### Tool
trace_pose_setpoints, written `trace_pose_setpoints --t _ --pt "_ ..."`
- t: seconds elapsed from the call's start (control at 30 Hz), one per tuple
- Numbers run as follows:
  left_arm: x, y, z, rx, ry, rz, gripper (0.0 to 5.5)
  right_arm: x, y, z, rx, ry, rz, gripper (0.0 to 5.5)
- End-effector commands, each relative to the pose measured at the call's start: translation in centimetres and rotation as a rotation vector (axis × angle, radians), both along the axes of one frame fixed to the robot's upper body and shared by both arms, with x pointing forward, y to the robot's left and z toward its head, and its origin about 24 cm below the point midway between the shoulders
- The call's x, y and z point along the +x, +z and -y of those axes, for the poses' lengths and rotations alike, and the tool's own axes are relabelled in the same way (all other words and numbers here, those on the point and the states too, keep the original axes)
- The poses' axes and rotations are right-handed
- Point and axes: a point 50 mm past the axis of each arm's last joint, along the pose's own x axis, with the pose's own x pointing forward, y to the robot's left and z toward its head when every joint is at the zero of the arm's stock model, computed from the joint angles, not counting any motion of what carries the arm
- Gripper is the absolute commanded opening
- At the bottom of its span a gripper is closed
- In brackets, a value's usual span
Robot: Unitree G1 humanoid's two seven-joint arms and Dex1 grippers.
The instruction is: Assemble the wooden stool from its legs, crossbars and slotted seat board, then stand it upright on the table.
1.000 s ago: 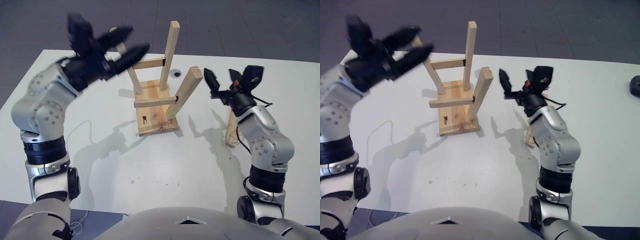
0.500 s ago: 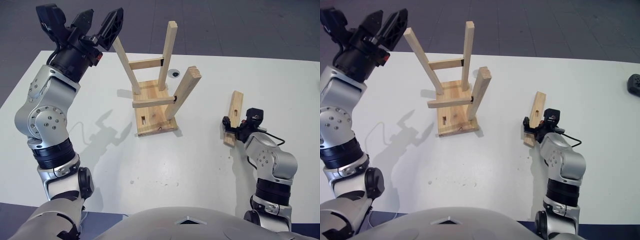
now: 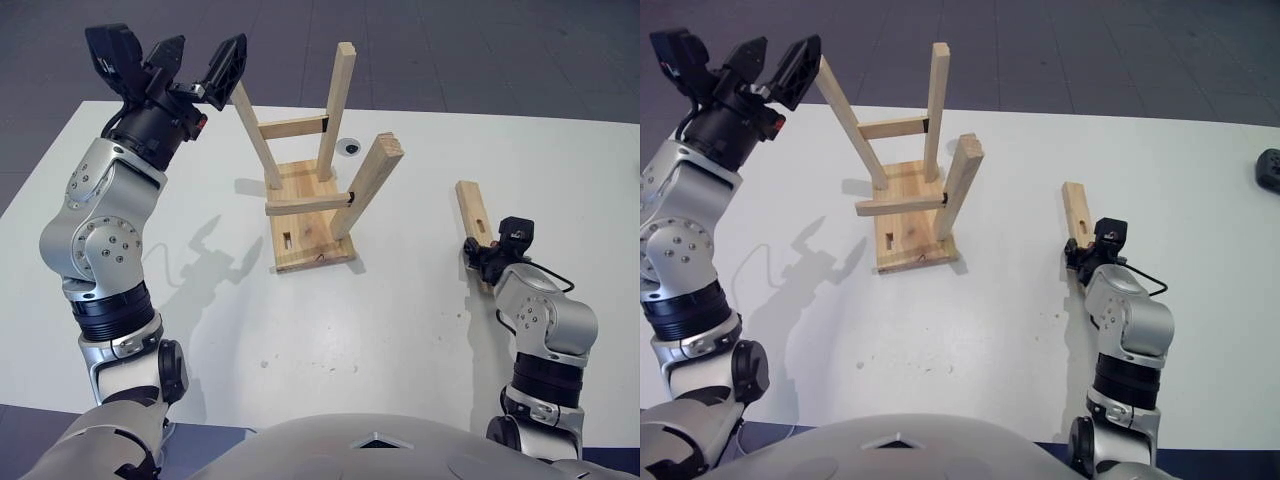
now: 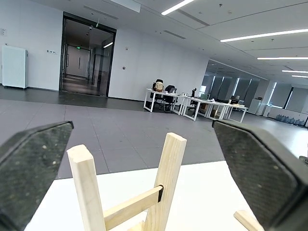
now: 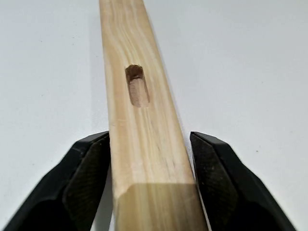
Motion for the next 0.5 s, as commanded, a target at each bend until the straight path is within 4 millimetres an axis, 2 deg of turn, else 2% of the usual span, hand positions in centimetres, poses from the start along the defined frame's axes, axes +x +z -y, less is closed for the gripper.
trace_pose_setpoints --t 0.03,0.1,0.17,0.3,0.4,0.5 --pt "0.0 -0.2 0.3 0.008 0.004 -0.004 5.4 0.3 -0.2 -0.2 0.031 -0.001 -0.001 2.24" --pt "0.1 0.0 0.5 -0.023 -0.005 -0.009 5.4 1.3 1.2 -0.1 0.028 0.012 0.111 2.06" --pt "0.4 0.5 0.8 -0.086 -0.027 -0.021 5.4 2.7 3.7 -0.1 -0.028 0.074 0.294 2.06" --pt "1.2 3.0 2.3 -0.301 -0.16 -0.044 5.4 5.1 11.1 -1.3 -0.242 0.268 0.738 2.06" --pt "1.1 6.0 4.1 -0.431 -0.323 -0.038 5.4 4.9 16.3 -4.7 -0.334 0.573 1.039 2.06" --pt "0.6 8.0 5.7 -0.488 -0.472 -0.047 5.4 4.0 18.3 -7.2 -0.391 0.822 1.16 2.06"
